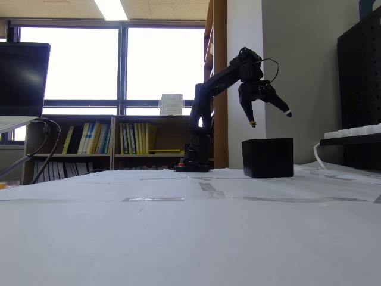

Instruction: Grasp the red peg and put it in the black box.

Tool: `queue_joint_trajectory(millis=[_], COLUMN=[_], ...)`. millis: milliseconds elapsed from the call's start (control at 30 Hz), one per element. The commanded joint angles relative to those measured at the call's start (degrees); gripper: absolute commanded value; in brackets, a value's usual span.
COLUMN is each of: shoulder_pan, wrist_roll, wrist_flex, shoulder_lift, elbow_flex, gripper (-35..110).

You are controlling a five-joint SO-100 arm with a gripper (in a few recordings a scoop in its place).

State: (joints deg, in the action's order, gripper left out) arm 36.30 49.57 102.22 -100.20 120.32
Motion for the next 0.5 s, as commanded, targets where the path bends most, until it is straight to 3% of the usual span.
queue_joint_trajectory(millis=[0, 67, 133, 200, 300, 467], shoulder_pan=[-2.7, -5.7, -9.9, -14.3, -20.9, -28.3], wrist_roll=[4.6, 10.6, 15.2, 25.5, 34.2, 41.2], wrist_flex=[4.1, 4.1, 1.8, -0.2, -6.1, -20.0], shoulder_lift=[6.2, 9.1, 12.5, 16.8, 23.8, 37.8], elbow_flex=[0.8, 0.4, 0.1, -1.8, -8.0, -29.1], gripper=[50, 41, 20, 8, 0, 0])
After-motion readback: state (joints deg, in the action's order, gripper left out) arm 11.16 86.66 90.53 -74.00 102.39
